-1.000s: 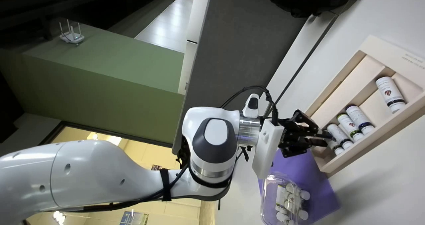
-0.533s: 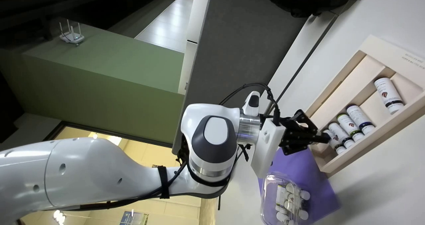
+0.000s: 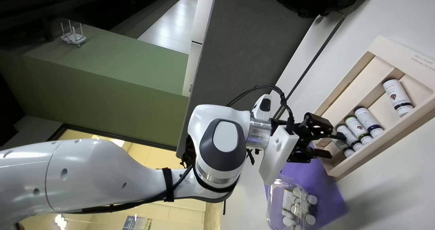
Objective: Take a bottle from the tray and put it on the purple mat
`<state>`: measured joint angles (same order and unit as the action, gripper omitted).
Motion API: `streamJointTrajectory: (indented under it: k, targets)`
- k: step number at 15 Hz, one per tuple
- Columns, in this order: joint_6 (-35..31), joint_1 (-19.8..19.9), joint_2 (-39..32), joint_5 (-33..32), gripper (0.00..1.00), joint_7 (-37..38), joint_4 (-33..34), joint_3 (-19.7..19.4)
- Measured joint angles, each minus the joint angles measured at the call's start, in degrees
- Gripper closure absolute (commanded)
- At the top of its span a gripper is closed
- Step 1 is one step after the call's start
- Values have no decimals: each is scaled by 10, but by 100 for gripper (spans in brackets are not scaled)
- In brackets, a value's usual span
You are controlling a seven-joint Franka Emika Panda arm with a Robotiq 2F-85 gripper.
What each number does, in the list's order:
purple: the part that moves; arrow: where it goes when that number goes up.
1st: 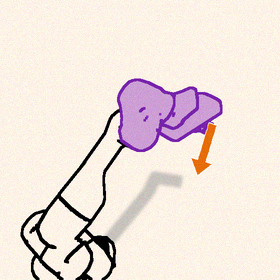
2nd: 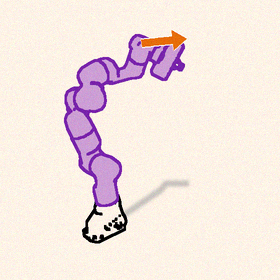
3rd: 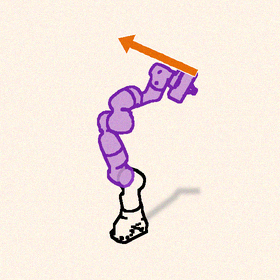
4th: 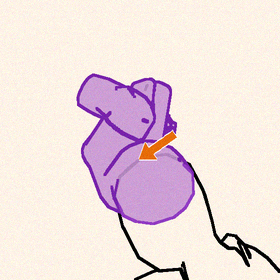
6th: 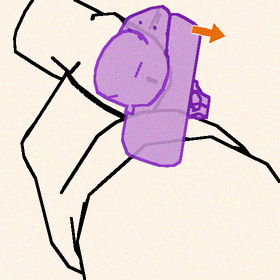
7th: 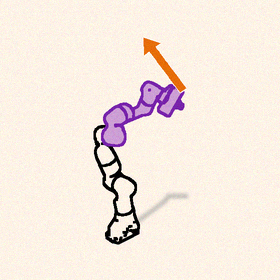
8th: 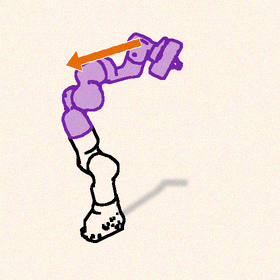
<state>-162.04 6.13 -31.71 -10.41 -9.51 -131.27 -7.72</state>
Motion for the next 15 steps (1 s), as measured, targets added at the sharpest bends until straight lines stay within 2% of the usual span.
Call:
streamJointTrajectory:
  k: [6,13,14,15]
  targets:
    - [-4,29,0,27,0,-24,-7,27]
    - [-75,130,-1,81,1,-113,-33,126]
    - [-81,144,-1,83,26,-120,-36,138]
    - [-85,157,-1,84,26,-126,-38,149]
